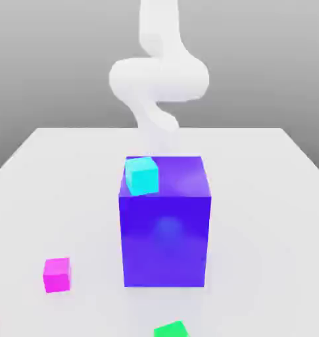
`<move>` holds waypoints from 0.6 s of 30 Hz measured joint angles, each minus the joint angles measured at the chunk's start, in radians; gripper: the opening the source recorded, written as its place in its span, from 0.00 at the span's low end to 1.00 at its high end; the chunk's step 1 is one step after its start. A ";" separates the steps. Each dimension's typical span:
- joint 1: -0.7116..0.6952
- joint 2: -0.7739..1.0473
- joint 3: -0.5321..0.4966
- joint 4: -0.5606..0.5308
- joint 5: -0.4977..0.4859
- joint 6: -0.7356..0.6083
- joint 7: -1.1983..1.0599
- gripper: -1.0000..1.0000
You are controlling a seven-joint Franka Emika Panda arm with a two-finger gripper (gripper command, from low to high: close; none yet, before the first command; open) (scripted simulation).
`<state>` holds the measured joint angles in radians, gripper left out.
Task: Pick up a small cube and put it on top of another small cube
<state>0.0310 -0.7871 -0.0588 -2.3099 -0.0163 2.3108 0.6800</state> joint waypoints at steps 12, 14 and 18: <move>0.152 0.078 -0.279 -0.049 -0.078 0.058 -0.580 0.50; 0.178 0.093 -0.325 -0.058 -0.090 0.068 -0.675 0.50; 0.232 0.125 -0.416 -0.075 -0.116 0.090 -0.866 0.50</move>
<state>0.2625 -0.6617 -0.4751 -2.3848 -0.1322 2.4005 -0.1856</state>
